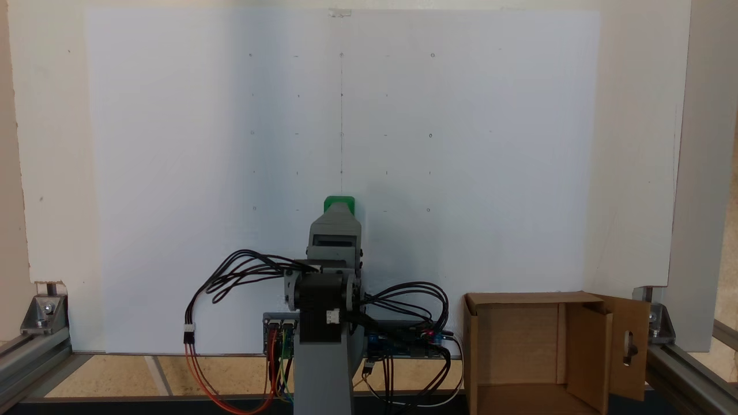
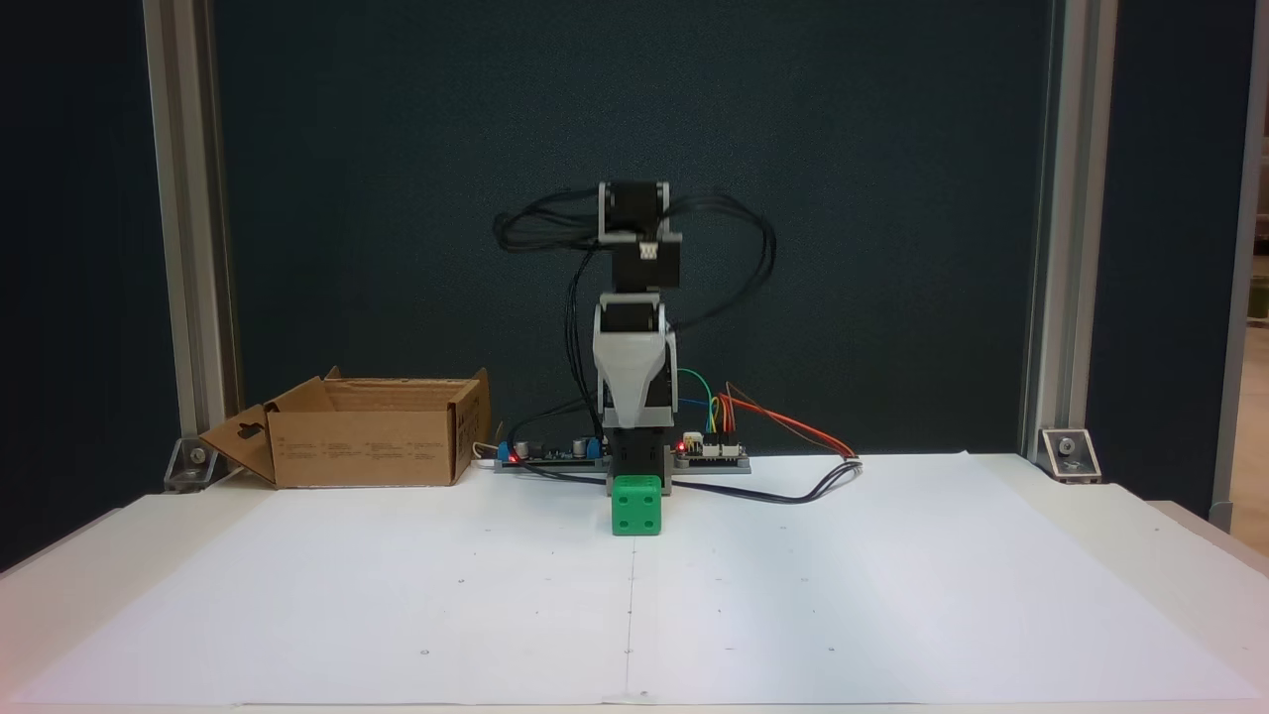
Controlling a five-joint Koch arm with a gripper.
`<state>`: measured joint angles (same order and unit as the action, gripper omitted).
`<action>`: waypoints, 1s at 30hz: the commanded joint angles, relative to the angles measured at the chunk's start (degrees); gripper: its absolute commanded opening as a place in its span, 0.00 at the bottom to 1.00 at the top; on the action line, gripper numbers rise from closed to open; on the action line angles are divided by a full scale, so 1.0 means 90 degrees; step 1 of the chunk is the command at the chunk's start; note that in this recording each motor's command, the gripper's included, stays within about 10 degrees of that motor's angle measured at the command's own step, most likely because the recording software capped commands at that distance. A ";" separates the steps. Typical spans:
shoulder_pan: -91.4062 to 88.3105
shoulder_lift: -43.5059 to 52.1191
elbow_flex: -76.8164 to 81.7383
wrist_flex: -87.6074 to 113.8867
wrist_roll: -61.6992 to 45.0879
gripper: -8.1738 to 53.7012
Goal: Grasp a green dice and put it in the bin.
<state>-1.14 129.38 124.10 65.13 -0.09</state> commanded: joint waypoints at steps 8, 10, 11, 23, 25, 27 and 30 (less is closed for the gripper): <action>-0.0020 0.0469 0.0664 -0.1523 0.0127 0.84; -0.0020 0.0410 0.0762 -0.1641 0.0127 0.84; -0.0020 0.0352 0.0801 -0.1699 0.0127 0.84; -0.0078 -0.0225 0.1074 -0.1982 0.0166 0.84; -0.0078 -0.0371 0.1074 -0.2021 0.0186 0.84; -0.0078 -0.0537 0.1104 -0.2148 0.0186 0.84; -0.0078 -0.0811 0.1182 -0.2383 0.0186 0.84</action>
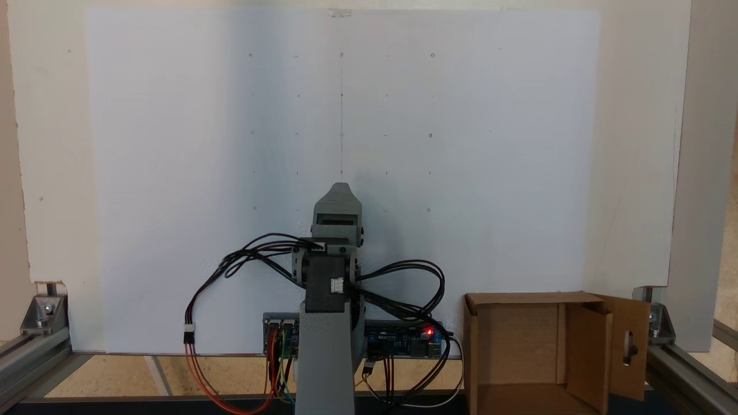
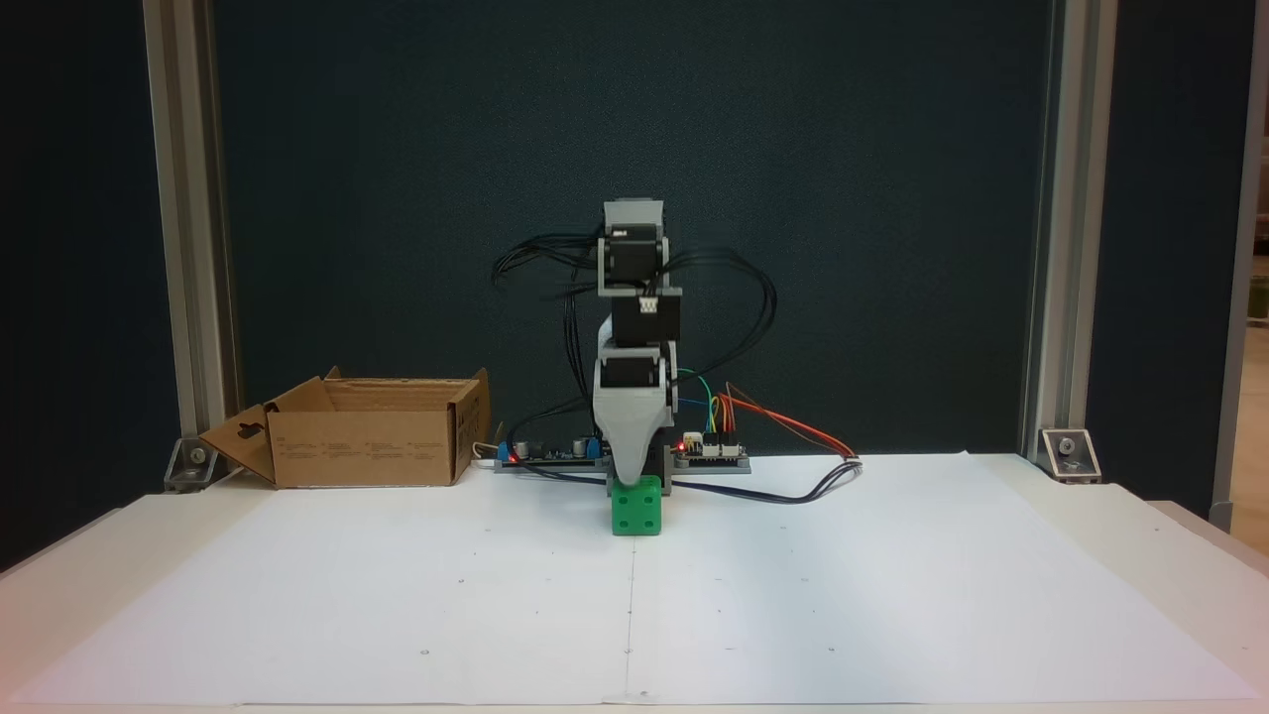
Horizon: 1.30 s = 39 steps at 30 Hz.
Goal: Grasp a green dice and put it in the bin.
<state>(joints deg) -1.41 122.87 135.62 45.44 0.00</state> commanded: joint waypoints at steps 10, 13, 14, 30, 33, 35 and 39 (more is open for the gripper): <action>-0.0176 -0.0508 0.0117 -0.0449 0.0195 0.84; -0.0186 -0.0547 0.0215 -0.0479 0.0264 0.84; -0.0186 -0.0547 0.0234 -0.0479 0.0303 0.84; -0.0244 -0.0703 0.0371 -0.0889 0.1025 0.83; -0.0264 -0.0820 0.0391 -0.0996 0.1025 0.83; -0.0303 -0.0869 0.0410 -0.1006 0.1016 0.83; -0.0371 -0.1055 0.0420 -0.1084 0.0996 0.83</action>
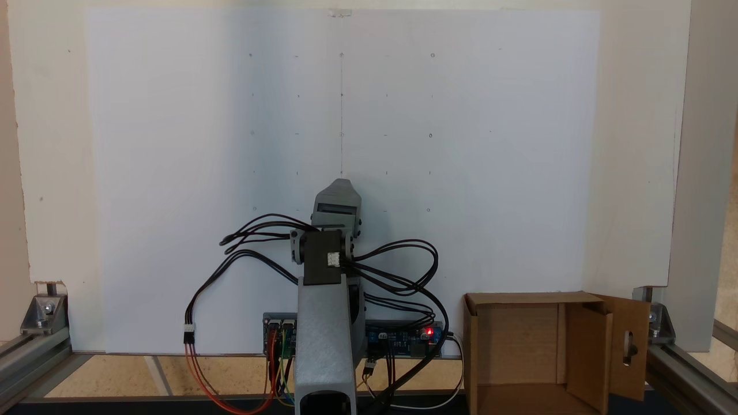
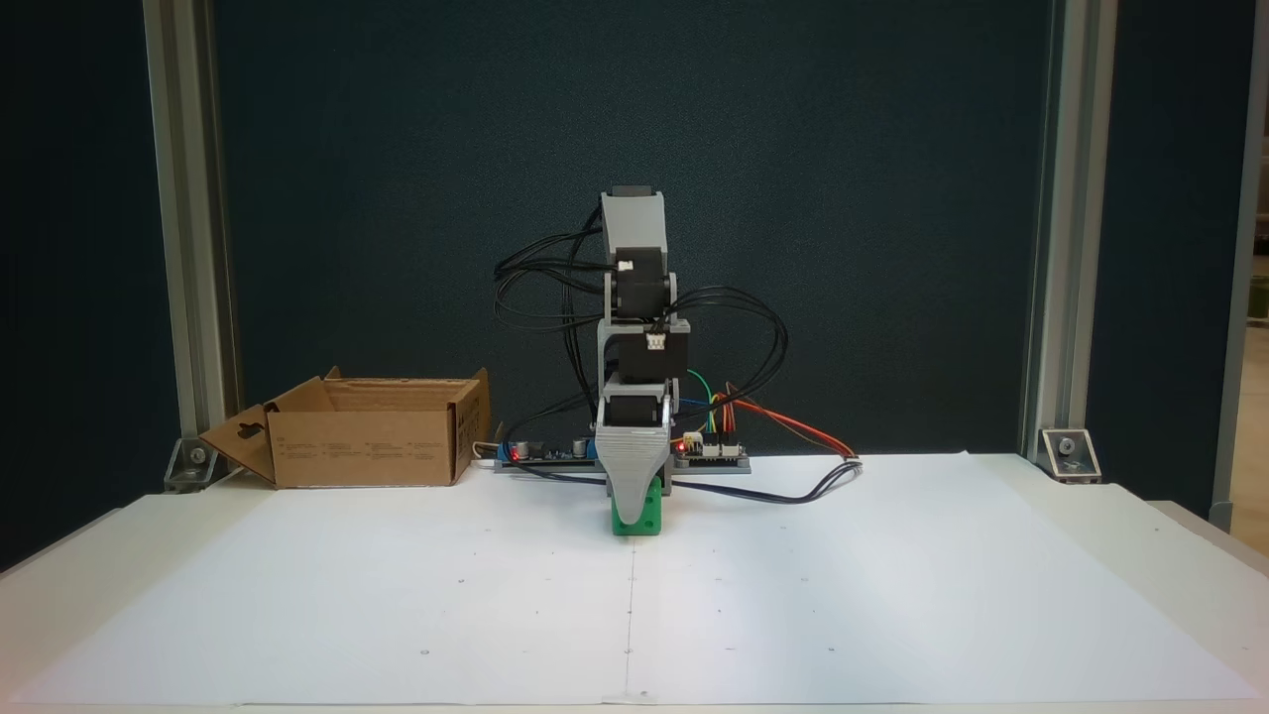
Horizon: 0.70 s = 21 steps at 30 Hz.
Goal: Grasp a green dice and put it in the bin.
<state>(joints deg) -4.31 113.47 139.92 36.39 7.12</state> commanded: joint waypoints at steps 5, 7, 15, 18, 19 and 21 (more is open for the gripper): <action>-0.0117 -0.0166 -0.0049 -0.0156 0.0195 0.83; -0.0117 -0.0186 -0.0049 -0.0225 0.0186 0.82; -0.0078 -0.0186 -0.0049 -0.0332 0.0195 0.73; -0.0078 -0.0195 -0.0029 -0.0322 0.0195 0.73; -0.0068 -0.0195 -0.0029 -0.0332 0.0195 0.73; -0.0059 -0.0195 -0.0029 -0.0332 0.0186 0.72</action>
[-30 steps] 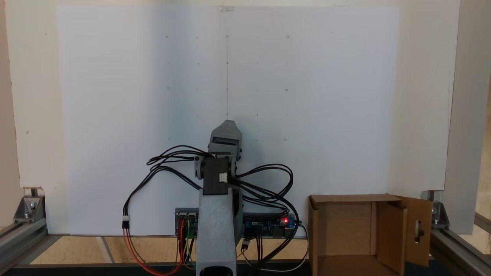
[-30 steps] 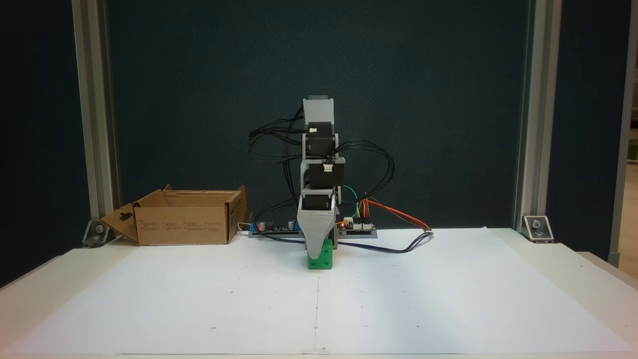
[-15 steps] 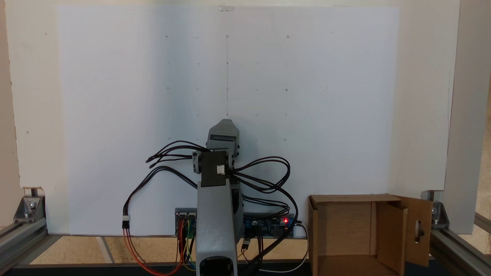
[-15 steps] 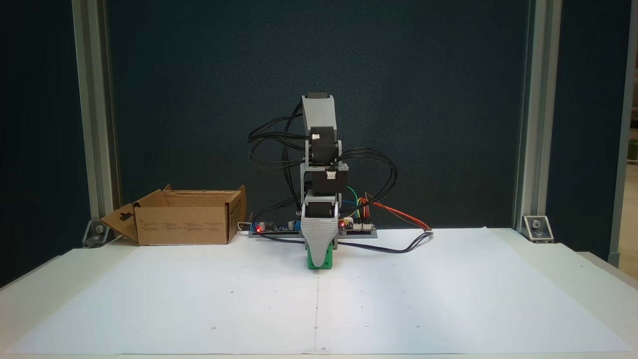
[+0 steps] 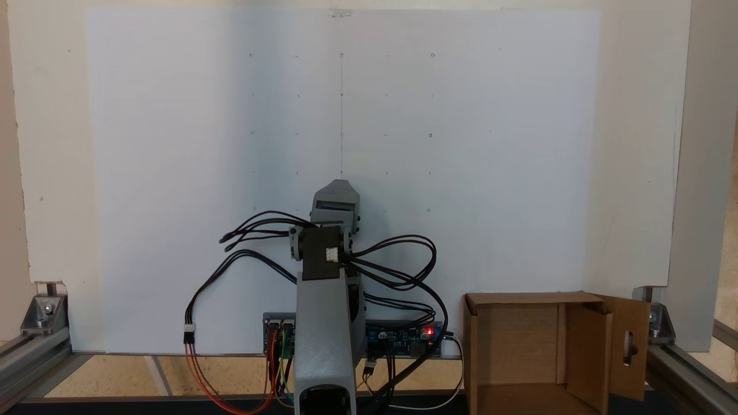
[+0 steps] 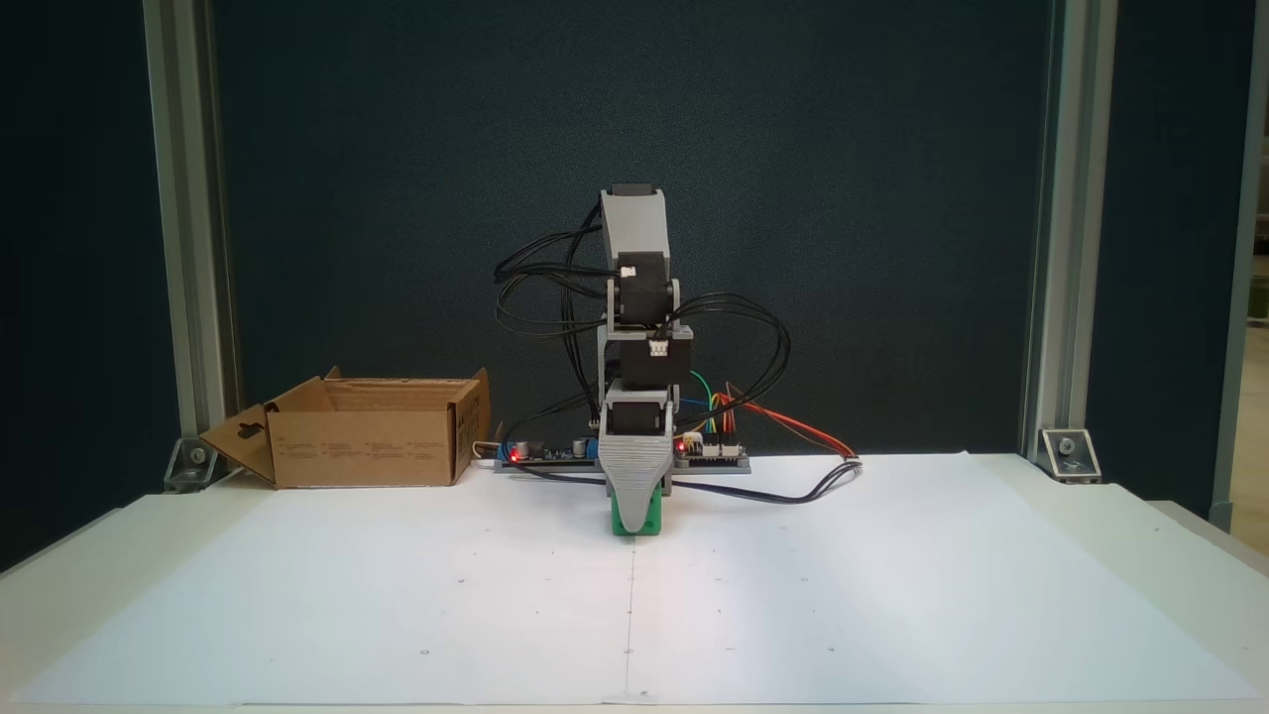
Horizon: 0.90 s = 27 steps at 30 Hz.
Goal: Grasp a green dice and put it in the bin.
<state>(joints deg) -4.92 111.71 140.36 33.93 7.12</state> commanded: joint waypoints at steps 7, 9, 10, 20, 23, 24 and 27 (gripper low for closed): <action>0.0020 0.0000 -0.0068 -0.0176 0.0205 0.64; 0.0020 0.0010 -0.0029 -0.0186 0.0205 0.49; 0.0029 0.0010 -0.0029 -0.0195 0.0195 0.44; 0.0107 0.0400 -0.0830 0.0479 0.0176 0.32; 0.0283 0.0430 -0.2127 0.1717 0.0186 0.32; 0.0322 0.0430 -0.2576 0.2058 0.0186 0.32; 0.0439 0.0430 -0.3894 0.3123 0.0186 0.32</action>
<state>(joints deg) -1.58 114.35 110.57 55.90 7.12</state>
